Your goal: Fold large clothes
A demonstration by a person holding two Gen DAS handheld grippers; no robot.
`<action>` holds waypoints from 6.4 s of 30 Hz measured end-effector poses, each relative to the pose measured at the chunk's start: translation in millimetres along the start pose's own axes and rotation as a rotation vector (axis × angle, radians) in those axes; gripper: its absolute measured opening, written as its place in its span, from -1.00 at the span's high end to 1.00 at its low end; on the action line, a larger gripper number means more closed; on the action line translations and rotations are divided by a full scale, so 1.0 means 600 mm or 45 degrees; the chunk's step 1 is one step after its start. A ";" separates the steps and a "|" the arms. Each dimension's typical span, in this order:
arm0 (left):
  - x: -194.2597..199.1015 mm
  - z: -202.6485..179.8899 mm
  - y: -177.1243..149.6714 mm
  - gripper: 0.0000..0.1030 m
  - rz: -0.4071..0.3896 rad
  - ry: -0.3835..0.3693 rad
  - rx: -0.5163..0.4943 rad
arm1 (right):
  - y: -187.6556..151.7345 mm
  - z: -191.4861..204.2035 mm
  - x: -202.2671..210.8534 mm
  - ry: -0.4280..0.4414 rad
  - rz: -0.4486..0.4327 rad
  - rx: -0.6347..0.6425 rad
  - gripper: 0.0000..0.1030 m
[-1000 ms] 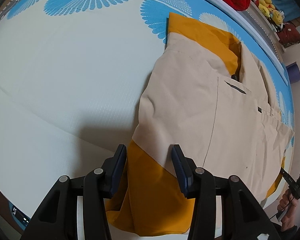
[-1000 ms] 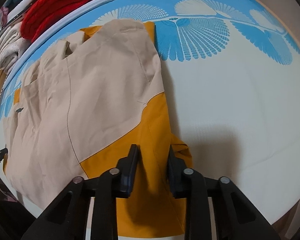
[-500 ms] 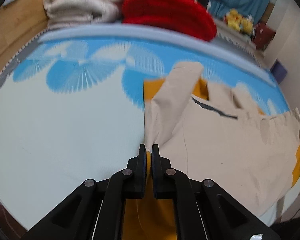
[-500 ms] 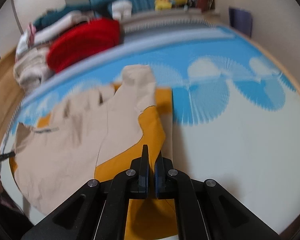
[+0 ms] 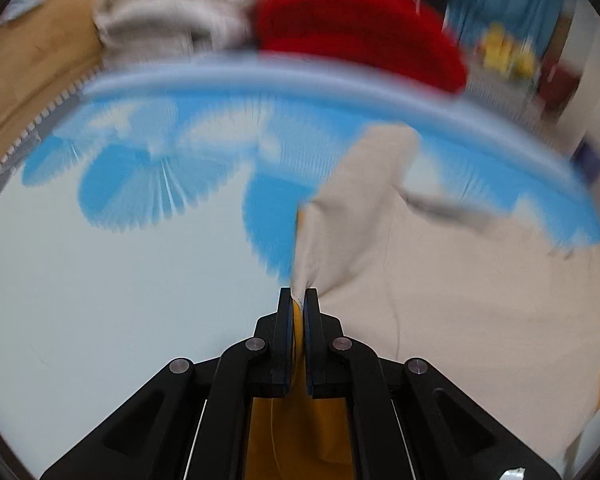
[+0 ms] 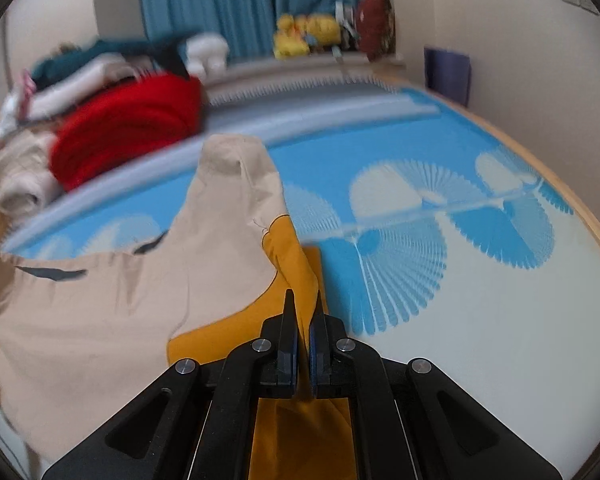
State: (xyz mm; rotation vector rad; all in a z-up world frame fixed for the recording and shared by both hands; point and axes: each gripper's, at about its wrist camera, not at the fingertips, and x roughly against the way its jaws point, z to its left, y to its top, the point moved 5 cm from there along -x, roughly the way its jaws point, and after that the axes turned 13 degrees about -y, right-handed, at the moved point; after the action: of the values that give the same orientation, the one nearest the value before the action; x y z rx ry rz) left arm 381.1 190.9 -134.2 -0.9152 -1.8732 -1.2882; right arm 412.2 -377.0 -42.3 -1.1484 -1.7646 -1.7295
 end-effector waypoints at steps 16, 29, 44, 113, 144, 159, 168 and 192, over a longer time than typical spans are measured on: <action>0.018 0.006 0.004 0.50 -0.028 0.030 0.071 | -0.013 -0.006 -0.038 -0.129 0.094 0.028 0.51; -0.007 -0.039 -0.165 0.26 0.524 -0.199 -0.254 | -0.172 -0.023 -0.051 -0.090 0.461 0.366 0.58; 0.130 0.071 -0.208 0.43 0.319 0.222 -0.133 | -0.147 -0.107 0.066 -0.409 0.252 0.229 0.54; 0.283 -0.112 -0.182 0.86 -0.239 -0.168 -0.080 | -0.168 0.243 0.284 0.295 -0.078 0.535 0.44; 0.269 -0.381 -0.249 -0.17 -0.031 -0.572 -0.492 | -0.124 0.059 0.214 0.287 0.065 0.154 -0.06; 0.237 -0.190 -0.192 -0.03 -0.052 -0.107 -0.370 | -0.210 0.216 0.166 0.563 0.410 0.289 -0.23; 0.197 -0.171 -0.199 -0.03 0.065 -0.076 -0.284 | -0.223 0.220 0.131 0.581 0.566 0.250 -0.25; 0.175 -0.234 -0.205 -0.03 0.106 -0.224 -0.362 | -0.182 0.068 0.210 0.488 0.319 0.294 0.82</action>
State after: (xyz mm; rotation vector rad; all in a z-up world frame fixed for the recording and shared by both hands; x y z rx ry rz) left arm 242.2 43.1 -65.1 -1.2777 -1.7874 -1.4886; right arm 264.6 -292.3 -17.8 -0.8332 -1.4711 -1.4396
